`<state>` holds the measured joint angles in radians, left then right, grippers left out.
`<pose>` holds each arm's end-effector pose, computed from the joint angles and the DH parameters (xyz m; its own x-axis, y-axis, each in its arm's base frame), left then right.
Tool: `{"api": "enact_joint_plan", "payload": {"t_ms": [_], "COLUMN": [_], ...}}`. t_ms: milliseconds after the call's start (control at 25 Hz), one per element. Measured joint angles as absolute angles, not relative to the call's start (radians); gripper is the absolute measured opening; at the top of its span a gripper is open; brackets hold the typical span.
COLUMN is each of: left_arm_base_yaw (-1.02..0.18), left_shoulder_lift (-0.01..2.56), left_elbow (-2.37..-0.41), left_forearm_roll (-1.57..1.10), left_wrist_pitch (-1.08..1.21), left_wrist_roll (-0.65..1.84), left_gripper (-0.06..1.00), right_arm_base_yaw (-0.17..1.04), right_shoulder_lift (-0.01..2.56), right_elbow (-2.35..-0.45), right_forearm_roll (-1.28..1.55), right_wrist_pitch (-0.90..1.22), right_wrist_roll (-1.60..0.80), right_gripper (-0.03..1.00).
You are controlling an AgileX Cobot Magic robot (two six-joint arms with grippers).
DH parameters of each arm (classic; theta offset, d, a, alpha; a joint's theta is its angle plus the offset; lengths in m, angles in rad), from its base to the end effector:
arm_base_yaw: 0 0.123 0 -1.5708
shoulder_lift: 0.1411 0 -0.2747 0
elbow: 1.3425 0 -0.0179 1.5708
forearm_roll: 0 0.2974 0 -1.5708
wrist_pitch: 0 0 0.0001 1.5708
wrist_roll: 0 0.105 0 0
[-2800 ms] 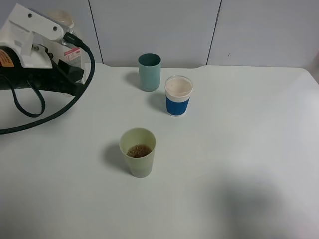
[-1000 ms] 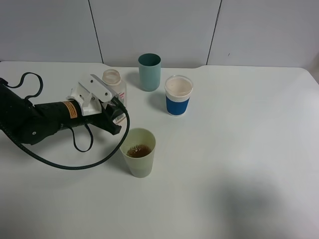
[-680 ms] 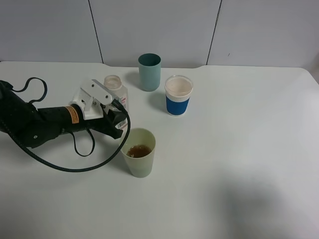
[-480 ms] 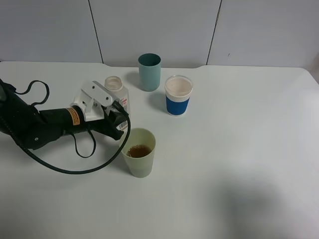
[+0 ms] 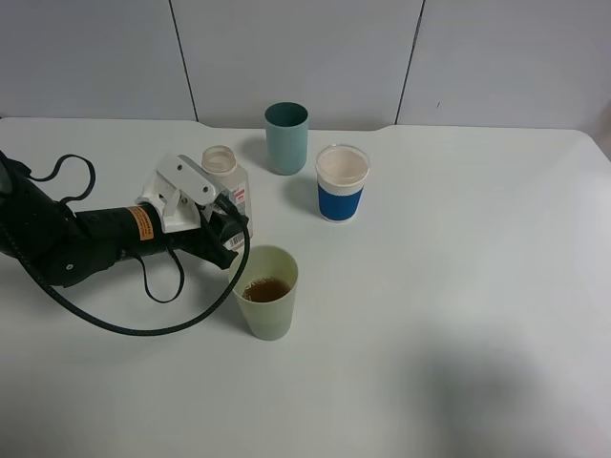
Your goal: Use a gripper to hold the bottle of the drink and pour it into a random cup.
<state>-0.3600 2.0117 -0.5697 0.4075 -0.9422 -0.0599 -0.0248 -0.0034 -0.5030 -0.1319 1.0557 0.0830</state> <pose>0.2891 -0.1448 0.0221 -0.2898 0.2989 -0.9092 0.6696 0.7421 0.0306 0.0576 -0.0135 0.2957 -0.4400 0.0285 -0.8975 0.1351 0.9902 -0.0347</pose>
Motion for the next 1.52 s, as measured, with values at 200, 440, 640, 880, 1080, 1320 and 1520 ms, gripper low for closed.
{"api": "enact_joint_plan", "payload": {"t_ms": [200,440,640,880,1080,1320,1520], "left_arm_base_yaw": [-0.360,-0.360,-0.360,-0.360,-0.360,-0.360,-0.360], "left_shoulder_lift": [2.012,1.990,1.879,1.723,1.589,1.425,1.253], "left_elbow": [-0.570,-0.567,-0.534,-0.474,-0.445,-0.444,-0.444], "left_forearm_roll": [0.409,0.409,0.408,0.406,0.400,0.308,0.215], "left_wrist_pitch": [-0.943,-0.941,-0.915,-0.808,-0.701,-0.566,-0.425], "left_wrist_roll": [-0.060,-0.060,-0.060,-0.054,-0.040,-0.038,-0.036], "left_gripper": [0.66,0.96,0.97,0.97,0.97,0.97,0.97], "right_arm_base_yaw": [-0.025,-0.025,-0.025,-0.025,-0.025,-0.025,-0.025], "right_shoulder_lift": [-0.003,-0.003,-0.003,-0.003,-0.003,-0.003,-0.003], "right_elbow": [-0.503,-0.503,-0.503,-0.503,-0.503,-0.503,-0.503], "right_forearm_roll": [-0.132,-0.132,-0.132,-0.132,-0.132,-0.132,-0.132], "right_wrist_pitch": [1.056,1.056,1.056,1.056,1.056,1.056,1.056], "right_wrist_roll": [0.083,0.083,0.083,0.083,0.083,0.083,0.083], "right_gripper": [0.63,0.63,0.63,0.63,0.63,0.63,0.63]}}
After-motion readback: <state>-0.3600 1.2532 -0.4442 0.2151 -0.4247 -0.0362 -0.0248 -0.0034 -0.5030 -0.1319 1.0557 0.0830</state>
